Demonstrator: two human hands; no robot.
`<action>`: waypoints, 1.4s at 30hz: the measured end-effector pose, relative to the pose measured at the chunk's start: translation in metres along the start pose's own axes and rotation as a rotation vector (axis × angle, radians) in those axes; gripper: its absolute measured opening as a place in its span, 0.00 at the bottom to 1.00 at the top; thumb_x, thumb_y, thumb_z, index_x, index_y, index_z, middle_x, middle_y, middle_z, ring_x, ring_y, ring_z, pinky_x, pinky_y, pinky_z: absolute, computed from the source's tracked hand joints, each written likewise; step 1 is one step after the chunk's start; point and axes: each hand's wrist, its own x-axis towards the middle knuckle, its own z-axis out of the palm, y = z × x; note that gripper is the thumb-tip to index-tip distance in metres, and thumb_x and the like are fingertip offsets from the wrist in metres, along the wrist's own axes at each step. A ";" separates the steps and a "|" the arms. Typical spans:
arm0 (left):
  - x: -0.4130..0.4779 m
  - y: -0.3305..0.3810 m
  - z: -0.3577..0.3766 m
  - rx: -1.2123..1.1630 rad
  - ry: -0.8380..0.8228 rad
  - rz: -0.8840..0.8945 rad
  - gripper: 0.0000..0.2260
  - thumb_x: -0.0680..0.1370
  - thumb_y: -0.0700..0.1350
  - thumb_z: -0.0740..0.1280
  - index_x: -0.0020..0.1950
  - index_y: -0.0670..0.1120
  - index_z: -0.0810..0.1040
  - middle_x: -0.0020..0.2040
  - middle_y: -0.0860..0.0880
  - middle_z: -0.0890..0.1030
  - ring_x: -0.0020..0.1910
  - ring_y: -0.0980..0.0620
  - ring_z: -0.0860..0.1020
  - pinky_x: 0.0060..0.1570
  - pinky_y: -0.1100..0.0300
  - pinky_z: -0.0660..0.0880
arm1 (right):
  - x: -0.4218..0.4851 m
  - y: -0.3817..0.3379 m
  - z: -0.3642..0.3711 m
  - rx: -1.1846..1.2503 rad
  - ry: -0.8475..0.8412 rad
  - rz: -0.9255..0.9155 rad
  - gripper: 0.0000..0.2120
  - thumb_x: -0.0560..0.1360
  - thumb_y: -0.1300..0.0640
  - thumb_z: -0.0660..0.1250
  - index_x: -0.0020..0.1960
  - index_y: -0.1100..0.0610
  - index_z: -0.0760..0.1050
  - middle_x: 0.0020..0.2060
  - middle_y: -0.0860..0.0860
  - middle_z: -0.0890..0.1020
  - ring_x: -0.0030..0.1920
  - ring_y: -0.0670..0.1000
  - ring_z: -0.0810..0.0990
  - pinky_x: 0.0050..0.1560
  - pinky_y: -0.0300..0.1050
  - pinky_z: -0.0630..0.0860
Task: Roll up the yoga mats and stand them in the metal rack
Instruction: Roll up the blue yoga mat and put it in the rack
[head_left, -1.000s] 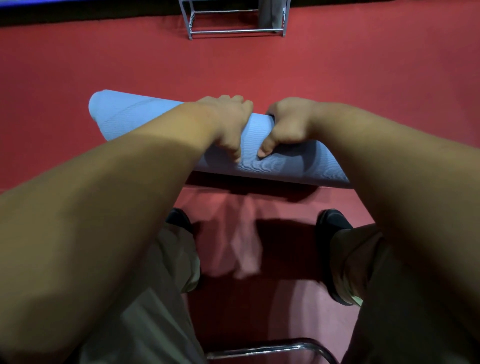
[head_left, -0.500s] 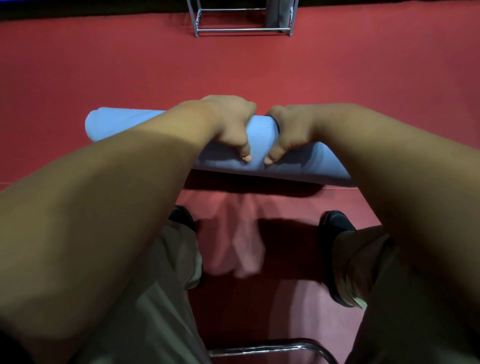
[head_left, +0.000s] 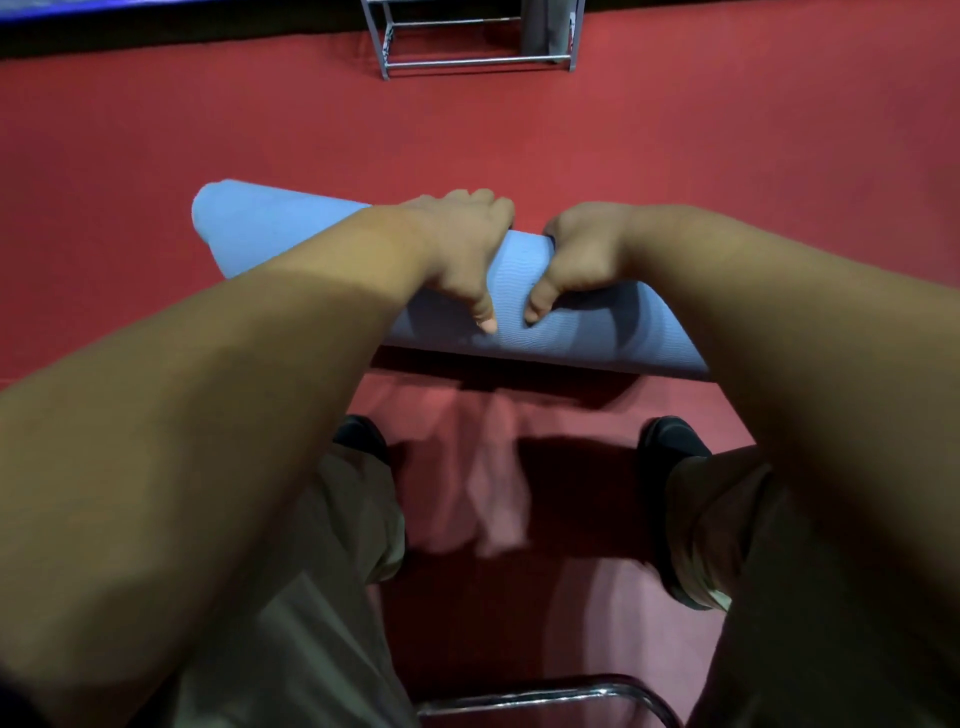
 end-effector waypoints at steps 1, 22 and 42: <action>0.000 0.001 -0.001 0.019 0.002 0.002 0.52 0.57 0.67 0.86 0.71 0.46 0.68 0.67 0.43 0.72 0.68 0.39 0.73 0.64 0.41 0.75 | 0.000 0.000 -0.001 0.013 0.001 0.003 0.37 0.54 0.32 0.83 0.53 0.55 0.85 0.46 0.51 0.88 0.46 0.56 0.86 0.55 0.54 0.85; 0.006 -0.004 0.007 -0.130 -0.051 -0.014 0.42 0.61 0.67 0.84 0.65 0.48 0.71 0.60 0.46 0.78 0.56 0.41 0.78 0.59 0.45 0.79 | 0.002 -0.005 0.003 -0.091 -0.017 -0.045 0.36 0.57 0.35 0.85 0.57 0.54 0.84 0.48 0.52 0.87 0.48 0.57 0.86 0.56 0.53 0.84; 0.003 0.002 0.004 -0.196 0.005 -0.049 0.36 0.63 0.60 0.86 0.56 0.47 0.67 0.44 0.52 0.71 0.47 0.41 0.75 0.45 0.51 0.72 | -0.001 0.001 0.000 -0.074 -0.013 -0.053 0.58 0.49 0.28 0.83 0.72 0.52 0.70 0.63 0.53 0.80 0.61 0.59 0.80 0.65 0.58 0.79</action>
